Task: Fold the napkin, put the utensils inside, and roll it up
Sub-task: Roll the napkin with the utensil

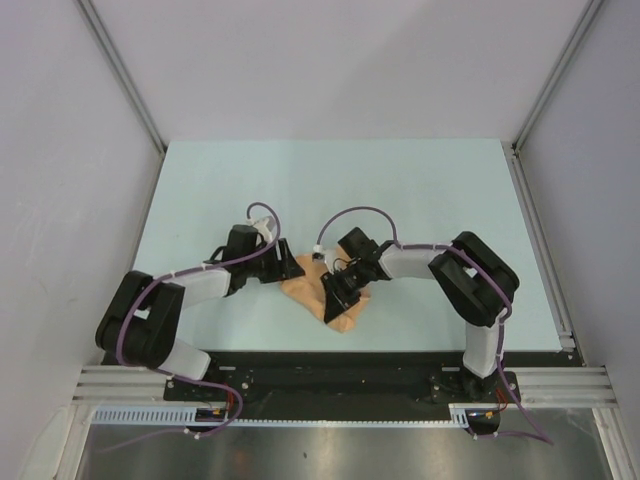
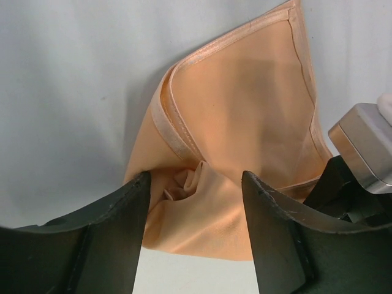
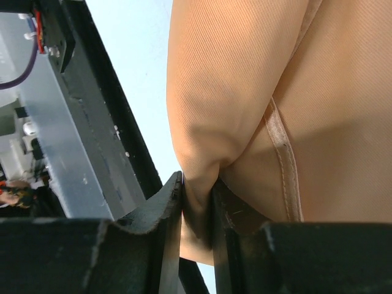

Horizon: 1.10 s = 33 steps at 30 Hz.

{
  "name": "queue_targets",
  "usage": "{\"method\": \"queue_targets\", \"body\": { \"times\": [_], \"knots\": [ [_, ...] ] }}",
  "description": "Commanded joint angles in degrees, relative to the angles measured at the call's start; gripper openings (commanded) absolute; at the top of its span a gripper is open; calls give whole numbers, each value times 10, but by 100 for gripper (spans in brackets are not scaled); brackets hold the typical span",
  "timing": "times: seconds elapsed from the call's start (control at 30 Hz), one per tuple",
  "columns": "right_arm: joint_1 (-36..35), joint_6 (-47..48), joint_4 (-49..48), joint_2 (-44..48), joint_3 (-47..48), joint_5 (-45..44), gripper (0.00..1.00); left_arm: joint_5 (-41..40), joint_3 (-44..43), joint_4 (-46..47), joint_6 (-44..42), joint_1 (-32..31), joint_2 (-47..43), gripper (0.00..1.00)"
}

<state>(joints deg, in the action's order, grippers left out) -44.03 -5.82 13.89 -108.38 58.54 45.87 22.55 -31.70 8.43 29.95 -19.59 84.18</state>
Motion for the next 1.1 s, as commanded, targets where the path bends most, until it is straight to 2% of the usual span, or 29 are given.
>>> {"method": "queue_targets", "body": {
  "times": [0.0,0.07,0.1,0.17,0.23,0.3,0.33,0.37,0.43,0.47,0.57,0.67,0.7,0.77,0.8,0.83,0.9,1.0,1.07],
  "knots": [
    [10,20,25,-29,19,44,0,19,2,5,-4,-4,17,58],
    [14,23,31,-37,26,47,0,22,9,11,0,-6,19,50],
    [16,27,32,-40,27,48,0,24,11,14,2,-7,19,41],
    [18,32,40,-46,32,49,0,29,16,23,6,-10,21,34],
    [20,35,42,-48,37,45,0,37,20,26,8,-11,27,17],
    [26,33,44,-43,39,41,8,38,19,22,7,-11,27,0],
    [31,22,44,-31,41,40,14,30,16,18,6,-11,25,0],
    [43,18,48,-23,44,41,28,25,16,6,5,-11,24,0],
    [53,10,60,2,58,31,39,10,10,-7,3,-11,14,0],
    [55,14,82,31,65,19,49,6,9,-19,0,-11,12,0],
    [54,16,121,72,99,-47,59,-2,1,-32,-2,-11,10,0],
    [26,10,108,124,102,-133,65,-6,-4,-39,-1,-11,12,0],
    [-6,13,103,144,100,-210,67,-7,-5,-40,-1,-11,12,0],
    [-53,26,86,156,91,-303,71,-10,-8,-45,-1,-11,15,0],
    [-74,37,77,159,86,-389,71,-11,-10,-46,-1,-11,18,0],
    [-123,42,66,159,78,-430,72,-12,-13,-49,-1,-11,19,0],
    [-164,53,27,155,59,-543,74,-14,-17,-51,-3,-11,26,0],
    [-221,56,-18,135,39,-654,74,-15,-25,-56,-4,-11,33,0],
    [-250,78,-53,125,28,-695,74,-15,-29,-58,-4,-11,33,0]
  ]
}}
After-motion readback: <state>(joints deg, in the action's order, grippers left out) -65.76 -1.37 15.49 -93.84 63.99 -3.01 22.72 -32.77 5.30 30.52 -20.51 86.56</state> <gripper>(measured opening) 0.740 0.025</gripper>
